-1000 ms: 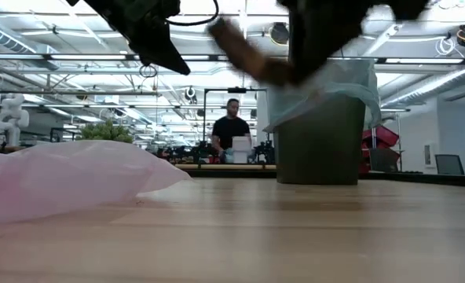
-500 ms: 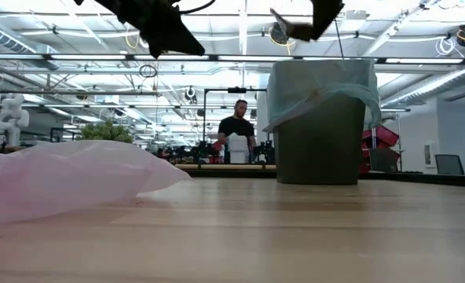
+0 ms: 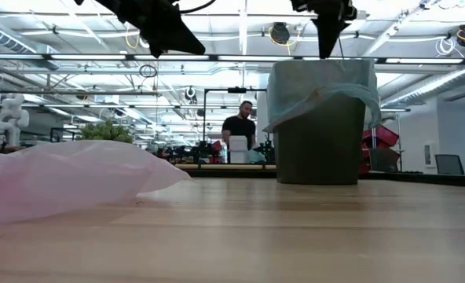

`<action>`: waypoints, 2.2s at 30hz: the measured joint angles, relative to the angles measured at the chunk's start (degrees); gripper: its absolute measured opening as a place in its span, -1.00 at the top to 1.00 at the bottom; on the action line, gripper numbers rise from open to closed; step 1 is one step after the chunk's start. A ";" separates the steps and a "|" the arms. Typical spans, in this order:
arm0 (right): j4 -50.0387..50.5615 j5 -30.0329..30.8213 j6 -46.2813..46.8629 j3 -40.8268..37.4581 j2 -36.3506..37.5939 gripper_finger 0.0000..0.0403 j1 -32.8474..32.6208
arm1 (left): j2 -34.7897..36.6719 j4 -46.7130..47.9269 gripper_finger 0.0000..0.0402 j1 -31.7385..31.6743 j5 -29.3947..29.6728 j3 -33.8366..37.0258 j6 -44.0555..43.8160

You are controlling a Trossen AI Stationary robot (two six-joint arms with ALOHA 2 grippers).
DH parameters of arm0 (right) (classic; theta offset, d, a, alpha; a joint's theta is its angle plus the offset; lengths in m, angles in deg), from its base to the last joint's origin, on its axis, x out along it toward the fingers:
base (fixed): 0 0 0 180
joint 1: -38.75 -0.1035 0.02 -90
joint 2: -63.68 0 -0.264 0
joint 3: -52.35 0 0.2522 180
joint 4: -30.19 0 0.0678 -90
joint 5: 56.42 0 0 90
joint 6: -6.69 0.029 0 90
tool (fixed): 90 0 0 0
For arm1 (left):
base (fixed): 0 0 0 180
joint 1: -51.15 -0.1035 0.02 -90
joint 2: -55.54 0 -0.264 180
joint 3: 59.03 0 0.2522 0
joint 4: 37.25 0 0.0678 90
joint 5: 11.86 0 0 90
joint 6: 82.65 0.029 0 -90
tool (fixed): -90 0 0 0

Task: Place trash/remove bag and relplace
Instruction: Put the pink trash bag into the trash bin

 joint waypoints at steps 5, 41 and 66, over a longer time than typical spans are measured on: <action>0.88 -17.16 2.42 2.16 0.62 -0.08 -3.93 | 0.00 0.11 1.00 0.00 0.00 0.00 0.04; -14.08 -48.36 61.09 -45.19 0.57 -0.47 -43.90 | 0.00 1.43 1.00 0.00 0.04 0.00 0.04; -52.31 -34.35 74.17 -52.32 0.63 0.99 -49.80 | 0.00 1.42 1.00 0.01 0.07 0.00 0.00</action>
